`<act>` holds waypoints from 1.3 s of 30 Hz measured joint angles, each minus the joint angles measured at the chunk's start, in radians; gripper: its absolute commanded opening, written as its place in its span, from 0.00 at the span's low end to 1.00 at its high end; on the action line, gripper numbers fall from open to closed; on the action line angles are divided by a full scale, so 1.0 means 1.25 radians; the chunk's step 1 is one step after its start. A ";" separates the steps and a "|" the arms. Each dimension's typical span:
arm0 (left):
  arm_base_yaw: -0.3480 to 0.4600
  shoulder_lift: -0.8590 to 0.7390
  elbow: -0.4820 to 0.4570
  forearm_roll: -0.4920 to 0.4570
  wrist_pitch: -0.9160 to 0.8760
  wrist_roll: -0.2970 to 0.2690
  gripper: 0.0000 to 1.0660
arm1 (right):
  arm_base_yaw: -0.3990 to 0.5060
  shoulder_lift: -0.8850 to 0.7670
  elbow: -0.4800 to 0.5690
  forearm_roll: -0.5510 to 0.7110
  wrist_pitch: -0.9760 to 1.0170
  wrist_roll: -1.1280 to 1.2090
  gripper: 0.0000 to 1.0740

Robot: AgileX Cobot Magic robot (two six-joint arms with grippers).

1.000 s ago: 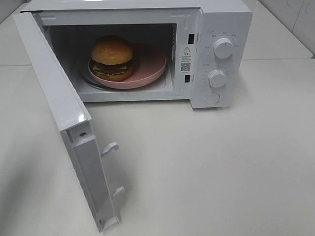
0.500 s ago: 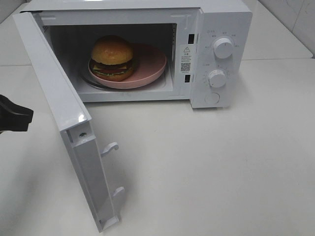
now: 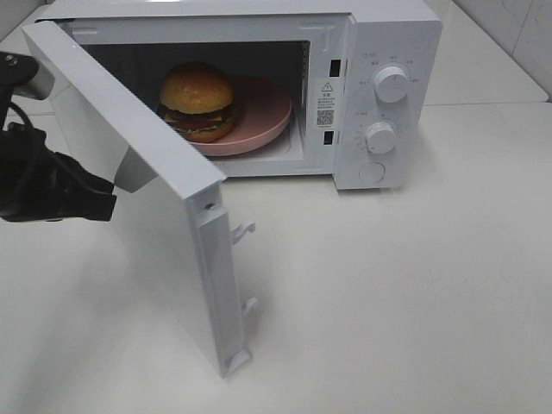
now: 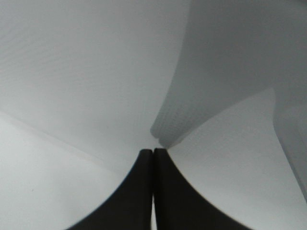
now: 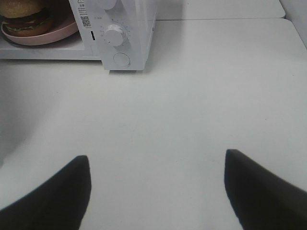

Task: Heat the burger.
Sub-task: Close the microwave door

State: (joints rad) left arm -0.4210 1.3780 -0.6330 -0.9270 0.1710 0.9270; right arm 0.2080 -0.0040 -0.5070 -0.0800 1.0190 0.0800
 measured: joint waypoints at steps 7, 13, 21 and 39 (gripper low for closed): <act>-0.037 0.050 -0.053 -0.001 -0.004 0.000 0.00 | 0.000 0.000 0.000 0.000 0.000 0.000 0.68; -0.078 0.108 -0.120 -0.001 -0.018 0.000 0.00 | 0.000 0.000 0.000 0.000 0.000 0.000 0.68; -0.114 0.180 -0.222 -0.001 -0.022 0.000 0.00 | 0.000 0.000 0.000 0.000 -0.001 0.000 0.68; -0.129 0.332 -0.414 -0.005 -0.022 0.000 0.00 | 0.000 0.000 0.000 0.000 -0.001 0.000 0.68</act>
State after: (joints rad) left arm -0.5820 1.7930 -1.1510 -0.9330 0.1430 0.9270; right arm 0.2080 -0.0040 -0.5070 -0.0800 1.0180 0.0800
